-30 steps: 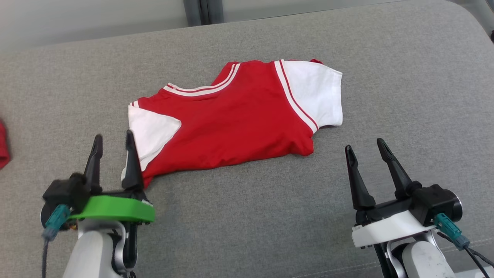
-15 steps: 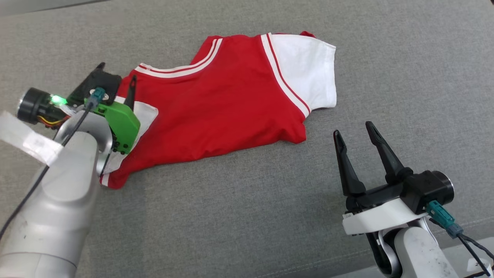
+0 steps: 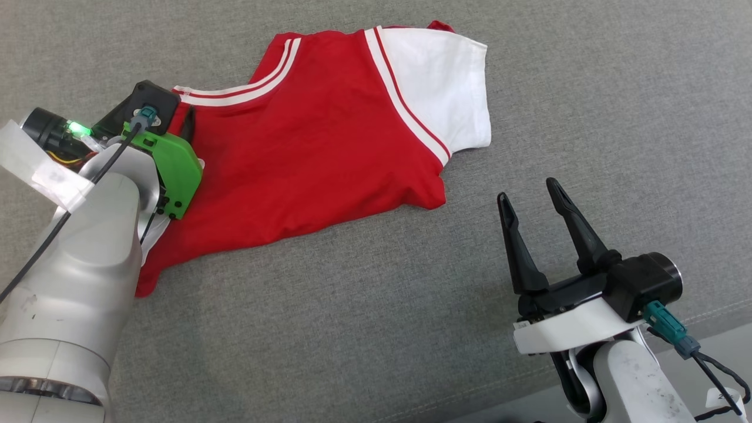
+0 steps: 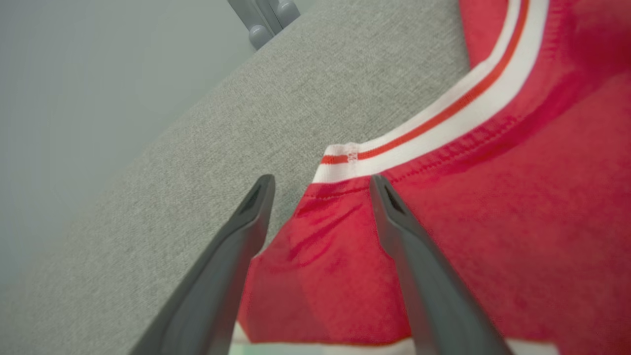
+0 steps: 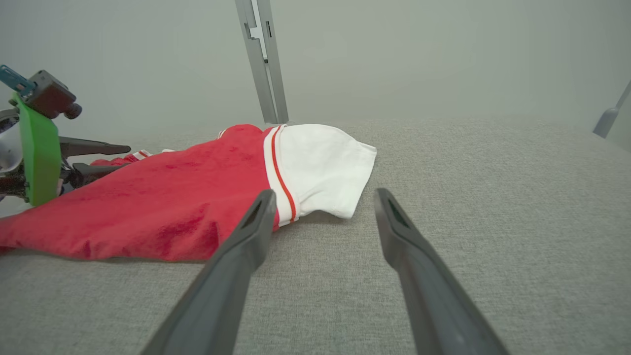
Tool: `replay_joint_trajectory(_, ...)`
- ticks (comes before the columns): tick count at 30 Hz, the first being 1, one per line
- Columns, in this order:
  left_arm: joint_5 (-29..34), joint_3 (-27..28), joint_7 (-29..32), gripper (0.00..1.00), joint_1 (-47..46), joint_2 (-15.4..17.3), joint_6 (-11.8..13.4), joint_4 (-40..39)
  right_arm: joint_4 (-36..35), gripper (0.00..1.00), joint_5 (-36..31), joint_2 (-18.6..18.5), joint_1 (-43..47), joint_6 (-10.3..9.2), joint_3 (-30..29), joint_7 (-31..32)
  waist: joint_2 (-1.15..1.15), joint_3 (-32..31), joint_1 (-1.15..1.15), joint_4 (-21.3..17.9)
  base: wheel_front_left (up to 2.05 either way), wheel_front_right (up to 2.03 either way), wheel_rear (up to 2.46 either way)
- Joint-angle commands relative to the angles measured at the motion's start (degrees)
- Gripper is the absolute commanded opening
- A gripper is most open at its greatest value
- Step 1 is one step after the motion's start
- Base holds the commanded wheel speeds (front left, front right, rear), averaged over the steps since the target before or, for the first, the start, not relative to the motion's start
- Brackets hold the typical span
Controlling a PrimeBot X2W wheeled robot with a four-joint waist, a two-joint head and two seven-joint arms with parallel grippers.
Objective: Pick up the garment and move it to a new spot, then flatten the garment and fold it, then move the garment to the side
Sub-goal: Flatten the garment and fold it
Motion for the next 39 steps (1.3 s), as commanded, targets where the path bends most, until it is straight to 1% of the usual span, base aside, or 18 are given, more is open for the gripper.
replay_joint_trajectory(1,0.09,-0.29,0.97,0.81,0.01,0.08,0.29,1.78,-0.24,1.00,0.39,-0.05,-0.66,-0.06,0.05,-0.01,0.00,0.00,0.00,-0.20,0.00,0.00,0.00)
replay_joint_trajectory(2,-0.29,-0.45,1.35,0.32,0.05,-0.25,0.03,2.53,-0.27,1.00,0.42,-0.05,-0.64,-0.05,-0.01,-0.01,0.00,-0.08,0.00,-0.22,0.00,0.00,0.00)
replay_joint_trajectory(3,-0.72,-0.95,2.02,0.00,0.26,-0.86,-0.48,3.51,-0.25,1.00,0.46,-0.04,-0.54,-0.05,-0.08,-0.01,0.00,-0.27,0.00,-0.23,0.00,0.00,0.00)
replay_joint_trajectory(6,-3.97,-1.93,2.36,0.00,0.99,-3.59,-1.15,4.24,-0.01,1.00,0.72,-0.04,0.19,-0.06,-0.37,-0.01,0.00,-1.23,0.00,-0.13,0.00,0.00,0.00)
replay_joint_trajectory(7,-6.69,-3.06,2.06,0.00,1.71,-5.50,-1.23,3.58,0.10,1.00,0.81,-0.01,0.47,-0.05,-0.31,-0.01,0.00,-1.73,0.00,-0.14,0.00,0.00,0.00)
replay_joint_trajectory(8,-8.93,-4.21,2.14,0.00,1.93,-6.56,-1.25,2.63,0.11,1.00,1.09,-0.04,0.71,-0.05,-0.31,-0.01,0.00,-2.21,0.00,-0.13,0.00,0.00,0.00)
replay_joint_trajectory(10,-14.12,-7.31,2.65,0.00,1.48,-6.63,-1.17,-0.56,0.18,1.00,1.69,-0.07,1.02,-0.06,-0.22,-0.01,0.00,-3.28,0.00,-0.06,0.00,0.00,0.00)
replay_joint_trajectory(12,-19.73,-11.10,3.87,0.00,0.90,-6.00,-1.11,-5.31,0.33,1.00,2.32,-0.04,1.28,-0.05,0.18,-0.01,0.00,-4.58,0.00,0.02,0.00,0.00,0.00)
replay_joint_trajectory(14,-25.48,-15.50,5.58,0.00,0.18,-4.42,-1.09,-11.37,0.49,1.00,3.00,-0.06,1.57,-0.05,0.50,-0.01,0.00,-5.86,0.00,0.08,0.00,0.00,0.00)
replay_joint_trajectory(17,-34.87,-21.53,9.13,0.00,-1.49,-1.71,-1.08,-23.04,0.87,1.00,3.95,-0.06,2.55,-0.05,0.88,-0.01,0.00,-7.99,0.00,0.09,0.00,0.00,0.00)
replay_joint_trajectory(21,-44.79,-24.99,13.38,0.00,-4.47,1.20,-1.09,-36.36,1.33,1.00,5.02,-0.06,3.71,-0.05,0.75,-0.01,0.00,-11.00,0.00,-0.13,0.00,0.00,0.00)
replay_joint_trajectory(23,-48.37,-24.77,14.58,0.00,-6.48,1.04,-1.09,-40.42,1.60,1.00,5.43,-0.05,4.21,-0.05,0.85,-0.01,0.00,-12.37,0.00,-0.52,0.00,0.00,0.00)
replay_joint_trajectory(25,-51.10,-23.30,14.88,0.00,-8.72,-0.20,-1.09,-42.36,1.83,1.00,5.92,-0.06,4.39,-0.05,1.17,-0.01,0.00,-13.52,0.00,-1.37,0.00,0.00,0.00)
replay_joint_trajectory(27,-52.33,-22.03,14.47,0.00,-11.42,-2.25,-1.06,-43.09,1.85,1.00,6.73,-0.07,4.55,-0.05,1.35,-0.01,0.00,-14.50,0.00,-2.61,0.00,0.00,0.00)
replay_joint_trajectory(31,-52.14,-18.91,10.25,0.00,-18.21,-7.01,-0.02,-41.28,1.80,1.00,7.94,-0.05,5.05,-0.05,1.78,-0.01,0.00,-15.28,0.00,-4.73,0.00,0.00,0.00)
replay_joint_trajectory(34,-52.12,-16.15,4.54,0.00,-22.85,-9.30,0.91,-38.35,1.78,1.00,8.29,-0.06,5.50,-0.05,1.95,-0.01,0.00,-15.08,0.00,-5.65,0.00,0.00,0.00)
replay_joint_trajectory(36,-54.44,-14.76,2.17,0.00,-23.16,-10.24,1.68,-36.34,1.86,1.00,8.30,-0.04,5.90,-0.05,1.75,-0.01,0.00,-14.98,0.00,-5.87,0.00,0.00,0.00)
replay_joint_trajectory(39,-57.45,-14.68,1.80,0.00,-19.76,-10.60,1.88,-34.58,1.72,1.00,8.41,-0.03,5.81,-0.05,1.00,-0.01,0.00,-14.56,0.00,-5.62,0.00,0.00,0.00)
